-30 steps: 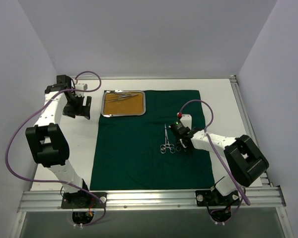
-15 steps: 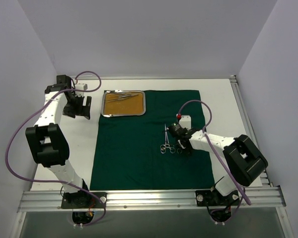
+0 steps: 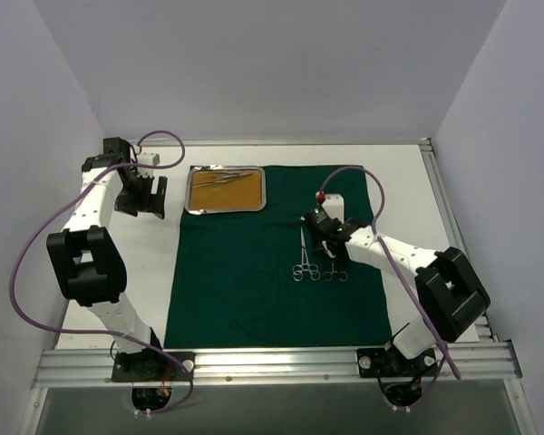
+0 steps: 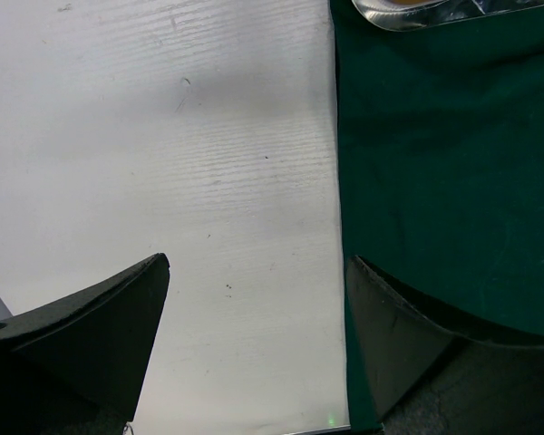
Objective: Open and lay out the surgical kit
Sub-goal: Place the medical item in the surgical kit, then pick up the medical item from the container.
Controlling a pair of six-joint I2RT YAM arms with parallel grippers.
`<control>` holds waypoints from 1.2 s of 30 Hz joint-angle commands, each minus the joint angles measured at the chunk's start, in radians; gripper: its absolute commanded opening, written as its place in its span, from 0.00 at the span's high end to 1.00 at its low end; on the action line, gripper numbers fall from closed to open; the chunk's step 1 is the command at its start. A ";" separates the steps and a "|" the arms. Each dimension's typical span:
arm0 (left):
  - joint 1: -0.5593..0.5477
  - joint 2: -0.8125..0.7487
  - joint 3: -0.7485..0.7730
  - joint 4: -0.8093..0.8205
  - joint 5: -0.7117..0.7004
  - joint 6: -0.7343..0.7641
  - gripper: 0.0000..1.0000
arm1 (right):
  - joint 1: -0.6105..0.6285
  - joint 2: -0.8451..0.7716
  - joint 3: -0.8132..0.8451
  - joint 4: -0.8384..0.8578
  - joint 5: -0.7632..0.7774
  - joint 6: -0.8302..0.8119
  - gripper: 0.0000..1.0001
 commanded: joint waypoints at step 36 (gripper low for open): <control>-0.289 0.594 0.809 0.064 0.006 0.134 0.38 | -0.117 0.663 1.068 0.134 -0.586 -0.405 0.69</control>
